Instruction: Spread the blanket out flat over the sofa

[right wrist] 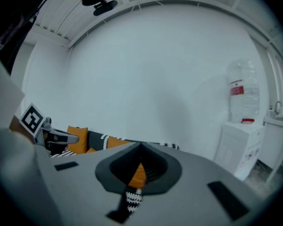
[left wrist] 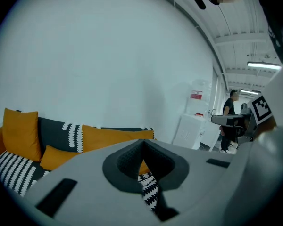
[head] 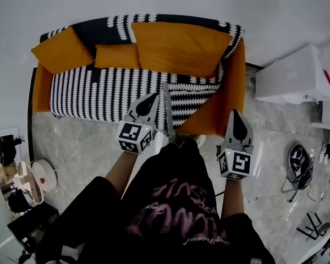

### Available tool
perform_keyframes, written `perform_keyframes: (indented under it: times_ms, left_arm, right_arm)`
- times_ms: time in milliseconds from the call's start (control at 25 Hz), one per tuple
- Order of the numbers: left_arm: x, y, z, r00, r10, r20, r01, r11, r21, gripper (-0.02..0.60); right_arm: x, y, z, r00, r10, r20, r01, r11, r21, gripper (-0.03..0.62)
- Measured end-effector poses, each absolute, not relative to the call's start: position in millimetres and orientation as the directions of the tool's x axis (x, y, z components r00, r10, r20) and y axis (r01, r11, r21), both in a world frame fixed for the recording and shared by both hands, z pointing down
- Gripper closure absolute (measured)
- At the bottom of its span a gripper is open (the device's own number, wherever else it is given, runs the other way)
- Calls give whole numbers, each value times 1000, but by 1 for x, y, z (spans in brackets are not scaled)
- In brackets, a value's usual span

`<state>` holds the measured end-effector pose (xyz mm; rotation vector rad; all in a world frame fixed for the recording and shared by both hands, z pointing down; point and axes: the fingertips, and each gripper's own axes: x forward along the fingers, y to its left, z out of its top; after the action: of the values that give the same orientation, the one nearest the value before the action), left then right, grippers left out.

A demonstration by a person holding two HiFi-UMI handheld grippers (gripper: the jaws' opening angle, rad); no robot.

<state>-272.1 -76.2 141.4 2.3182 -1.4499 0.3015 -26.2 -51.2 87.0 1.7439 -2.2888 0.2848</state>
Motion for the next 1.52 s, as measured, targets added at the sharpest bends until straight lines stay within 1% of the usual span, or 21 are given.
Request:
perform_keyframes:
  times_ms: [160,320,640,760,920,1080,1520]
  left_arm:
    - [-263,-85,139,423,-822,381,-906,-378,191,571]
    - [-257,-88,141,418,-819,393,-909,-375,184,571]
    - [-251,-84,174,409,-797,444,-912,-357,200,571]
    - [-245,-72,195,421,-770,480,-907,-368,204,571]
    - [-240,-55,225,427,-739,521,-904,-337,262,571]
    - [-242,-46,251,432,-709,558,-902,-340,267,571]
    - [-249,-34,348,372,-686,625,-927,-240,288,571]
  right_arm:
    - [-15,-63,87,-271,-912,307,-957,289,14,574]
    - [-9,-71,94,-284,-907,312,-956,292,-22,574]
    - [-13,-73,127,-320,-877,359,-943,333,-28,574]
    - [-17,-68,150,-332,-857,394,-939,340,-51,573]
    - [-27,-58,179,-354,-826,438,-930,359,-75,574]
    - [-35,-51,209,-368,-798,478,-924,372,-91,574]
    - [-37,-38,319,-370,-728,578,-920,373,-119,574]
